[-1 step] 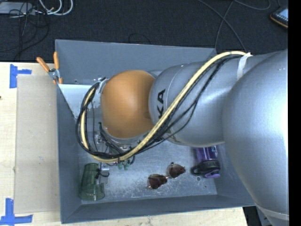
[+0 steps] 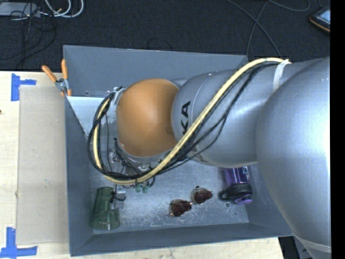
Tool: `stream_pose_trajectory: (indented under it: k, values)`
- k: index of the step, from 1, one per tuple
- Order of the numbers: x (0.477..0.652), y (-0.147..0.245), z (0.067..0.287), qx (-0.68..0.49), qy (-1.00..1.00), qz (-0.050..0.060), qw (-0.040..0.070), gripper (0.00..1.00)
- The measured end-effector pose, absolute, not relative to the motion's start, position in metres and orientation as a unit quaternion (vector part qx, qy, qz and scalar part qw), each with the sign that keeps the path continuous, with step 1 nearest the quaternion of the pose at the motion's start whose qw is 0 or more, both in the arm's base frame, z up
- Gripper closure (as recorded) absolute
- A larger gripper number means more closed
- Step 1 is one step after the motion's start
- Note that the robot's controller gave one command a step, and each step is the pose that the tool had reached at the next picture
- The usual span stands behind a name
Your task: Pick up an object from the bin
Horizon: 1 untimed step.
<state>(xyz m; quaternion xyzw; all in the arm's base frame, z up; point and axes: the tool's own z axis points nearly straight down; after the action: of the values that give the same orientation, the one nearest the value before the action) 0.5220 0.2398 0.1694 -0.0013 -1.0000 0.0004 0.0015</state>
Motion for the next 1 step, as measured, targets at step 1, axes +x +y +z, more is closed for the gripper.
stream_pose_trajectory:
  k: [1]
  values:
    - [0.5014,0.2426,0.1085,0.177,-0.984,0.0,0.0,0.0]
